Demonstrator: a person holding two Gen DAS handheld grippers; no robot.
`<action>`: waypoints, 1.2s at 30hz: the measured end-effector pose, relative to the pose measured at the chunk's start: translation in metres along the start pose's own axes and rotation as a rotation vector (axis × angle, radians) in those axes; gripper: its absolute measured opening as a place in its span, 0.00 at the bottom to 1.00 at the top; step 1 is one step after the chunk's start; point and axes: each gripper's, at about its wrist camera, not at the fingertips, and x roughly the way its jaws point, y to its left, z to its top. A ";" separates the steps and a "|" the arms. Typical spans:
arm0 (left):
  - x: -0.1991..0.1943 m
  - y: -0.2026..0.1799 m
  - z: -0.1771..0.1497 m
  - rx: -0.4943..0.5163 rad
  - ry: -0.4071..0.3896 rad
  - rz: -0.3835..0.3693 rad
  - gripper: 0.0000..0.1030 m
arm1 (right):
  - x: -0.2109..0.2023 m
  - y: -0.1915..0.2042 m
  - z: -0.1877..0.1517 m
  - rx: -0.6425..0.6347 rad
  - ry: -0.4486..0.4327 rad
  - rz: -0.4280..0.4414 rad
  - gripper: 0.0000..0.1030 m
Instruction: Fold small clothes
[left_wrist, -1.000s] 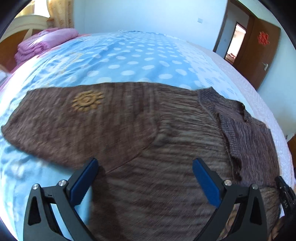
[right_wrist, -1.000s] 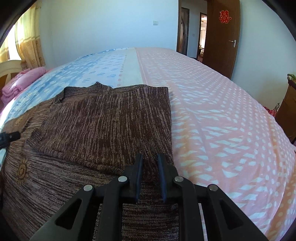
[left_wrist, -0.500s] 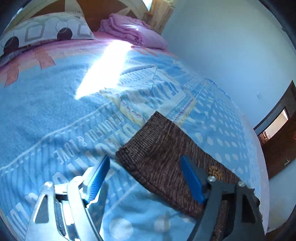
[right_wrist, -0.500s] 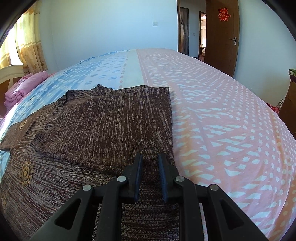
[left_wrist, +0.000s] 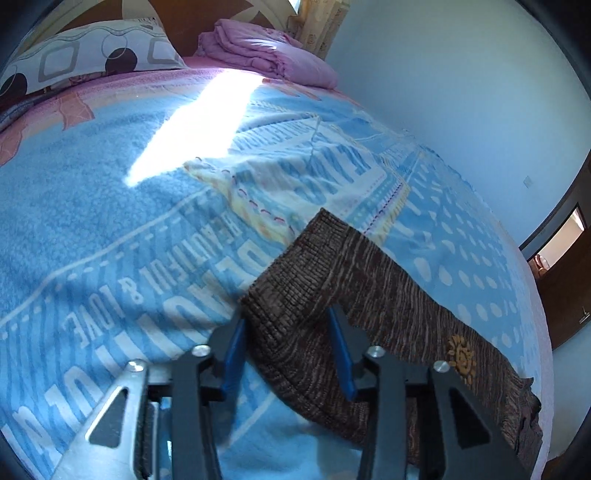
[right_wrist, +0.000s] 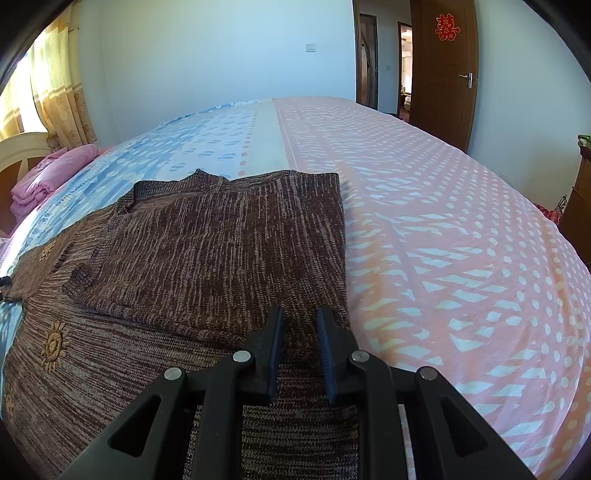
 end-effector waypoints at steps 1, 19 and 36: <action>0.002 0.001 0.001 -0.003 0.005 -0.004 0.16 | 0.000 0.000 0.000 0.001 0.000 0.001 0.19; -0.075 -0.184 -0.067 0.454 -0.099 -0.278 0.12 | 0.000 0.000 0.000 0.009 -0.002 0.011 0.20; -0.053 -0.219 -0.172 0.608 0.178 -0.356 0.38 | 0.003 0.005 0.001 -0.009 0.002 0.014 0.27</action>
